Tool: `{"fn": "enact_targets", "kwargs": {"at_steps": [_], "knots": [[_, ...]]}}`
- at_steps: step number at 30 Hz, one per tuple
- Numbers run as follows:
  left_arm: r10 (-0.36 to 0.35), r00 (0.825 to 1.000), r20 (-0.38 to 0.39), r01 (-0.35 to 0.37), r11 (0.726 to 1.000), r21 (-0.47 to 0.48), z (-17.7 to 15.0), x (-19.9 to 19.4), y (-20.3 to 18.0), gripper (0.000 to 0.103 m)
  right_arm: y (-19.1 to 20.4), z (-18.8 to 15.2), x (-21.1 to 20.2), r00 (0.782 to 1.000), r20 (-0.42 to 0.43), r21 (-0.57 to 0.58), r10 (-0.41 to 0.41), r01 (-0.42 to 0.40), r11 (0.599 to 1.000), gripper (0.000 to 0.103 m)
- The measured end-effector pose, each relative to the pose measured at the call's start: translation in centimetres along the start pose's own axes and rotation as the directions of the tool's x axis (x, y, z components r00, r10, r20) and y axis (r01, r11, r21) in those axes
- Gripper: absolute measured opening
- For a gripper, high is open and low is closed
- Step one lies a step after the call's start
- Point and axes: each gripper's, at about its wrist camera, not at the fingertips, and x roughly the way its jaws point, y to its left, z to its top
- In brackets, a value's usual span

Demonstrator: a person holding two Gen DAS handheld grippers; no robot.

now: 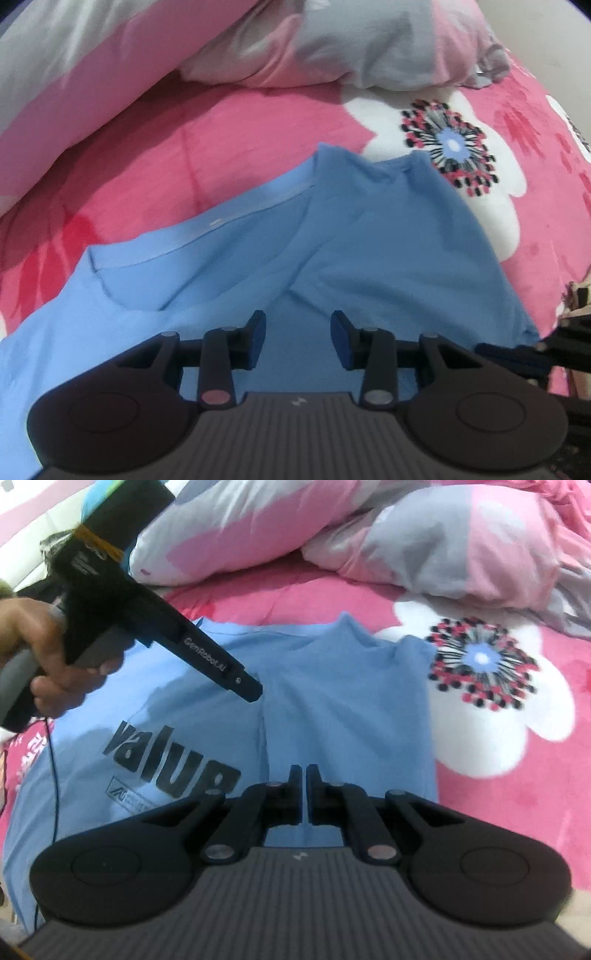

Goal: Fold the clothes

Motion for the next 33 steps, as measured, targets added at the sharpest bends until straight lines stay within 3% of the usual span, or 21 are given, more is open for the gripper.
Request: {"fn": "enact_targets", "kwargs": {"at_steps": [4, 7, 11, 15, 20, 25, 33], "knots": [[-0.002, 1.000, -0.004, 0.002, 0.999, -0.040, -0.4, -0.2, 1.1, 0.040, 1.5, -0.8, 3.3, 0.989, -0.109, -0.042, 0.103, -0.108, 0.993, 0.003], [-0.007, 1.000, 0.004, 0.008, 0.997, -0.081, -0.6, -1.1, 2.1, 0.040, 2.7, -0.4, 2.8, 0.991, -0.086, -0.099, 0.101, -0.109, 0.989, 0.003], [-0.017, 1.000, 0.011, 0.019, 0.982, -0.188, -1.5, -3.3, 4.2, 0.042, 0.9, 1.3, 1.5, 0.999, 0.021, 0.023, 0.042, -0.042, 0.999, 0.003], [-0.002, 1.000, 0.005, 0.003, 0.959, -0.283, -3.5, -5.9, 6.1, 0.051, -0.8, 2.7, 2.8, 0.998, 0.037, 0.096, -0.043, 0.040, 0.995, 0.003], [0.027, 0.999, -0.020, -0.032, 0.921, -0.388, -6.9, -9.2, 8.1, 0.060, -0.3, 3.4, 5.6, 0.993, -0.089, 0.168, 0.083, -0.067, 0.984, 0.003], [0.084, 0.996, -0.024, -0.085, 0.856, -0.510, -11.3, -12.5, 10.4, 0.065, 1.7, 4.7, 1.5, 0.992, -0.031, 0.227, 0.122, -0.112, 0.968, 0.010], [0.206, 0.977, -0.061, -0.188, 0.681, -0.707, -19.0, -17.2, 13.8, 0.069, 5.0, 7.5, -1.6, 0.983, -0.094, 0.208, 0.158, -0.136, 0.969, 0.028]]}}
